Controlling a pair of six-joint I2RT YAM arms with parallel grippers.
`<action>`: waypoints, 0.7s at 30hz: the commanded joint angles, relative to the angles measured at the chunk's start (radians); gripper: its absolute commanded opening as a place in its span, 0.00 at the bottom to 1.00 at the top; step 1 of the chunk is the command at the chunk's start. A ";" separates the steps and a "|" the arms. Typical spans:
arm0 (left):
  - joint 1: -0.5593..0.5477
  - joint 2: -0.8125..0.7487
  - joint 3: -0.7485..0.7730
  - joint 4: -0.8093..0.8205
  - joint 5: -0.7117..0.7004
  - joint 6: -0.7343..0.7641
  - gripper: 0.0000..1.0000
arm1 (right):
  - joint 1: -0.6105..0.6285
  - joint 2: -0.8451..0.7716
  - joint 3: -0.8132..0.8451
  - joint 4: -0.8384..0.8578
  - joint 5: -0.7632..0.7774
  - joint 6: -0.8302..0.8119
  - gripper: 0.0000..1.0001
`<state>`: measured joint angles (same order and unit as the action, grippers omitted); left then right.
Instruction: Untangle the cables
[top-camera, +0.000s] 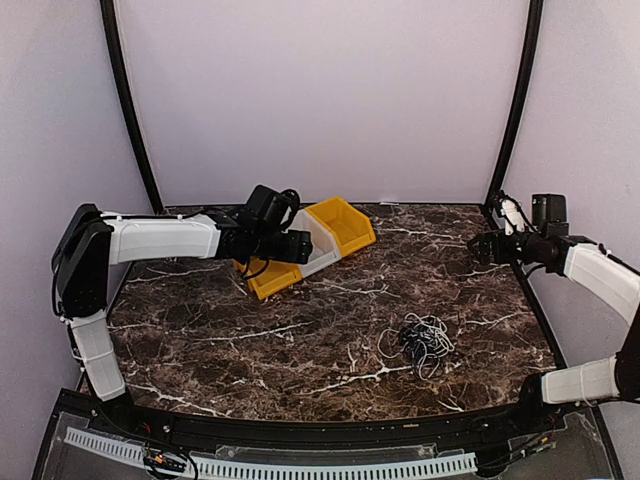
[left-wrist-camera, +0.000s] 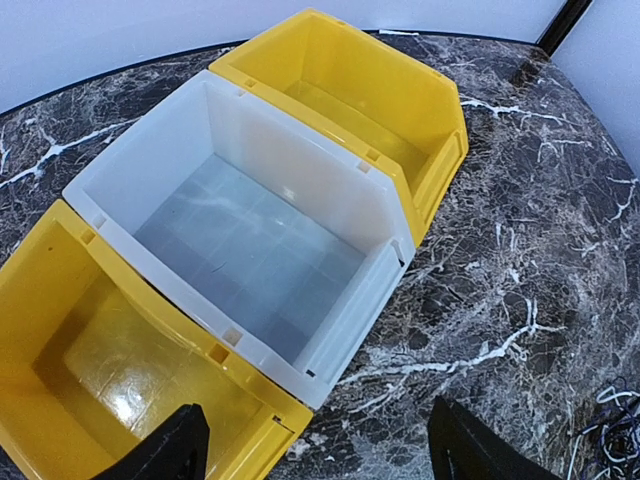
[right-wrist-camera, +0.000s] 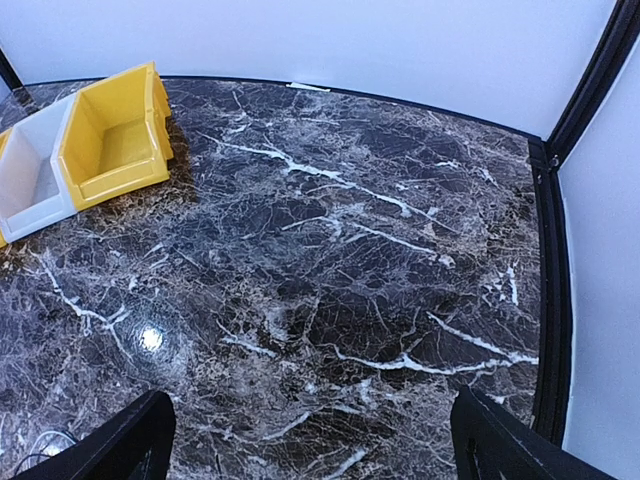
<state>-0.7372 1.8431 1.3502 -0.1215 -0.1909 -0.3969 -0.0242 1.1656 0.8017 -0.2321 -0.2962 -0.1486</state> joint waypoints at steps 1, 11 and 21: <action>0.003 0.042 0.075 -0.075 -0.058 -0.014 0.78 | 0.003 -0.036 -0.027 0.066 -0.013 -0.030 0.99; 0.003 0.134 0.167 -0.197 -0.159 -0.028 0.79 | 0.003 -0.029 -0.059 0.071 -0.088 -0.086 0.99; 0.004 0.155 0.134 -0.200 -0.070 0.067 0.55 | 0.003 -0.036 -0.074 0.057 -0.166 -0.123 0.99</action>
<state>-0.7341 1.9926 1.4899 -0.2878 -0.2928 -0.3836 -0.0242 1.1496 0.7364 -0.2012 -0.4099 -0.2470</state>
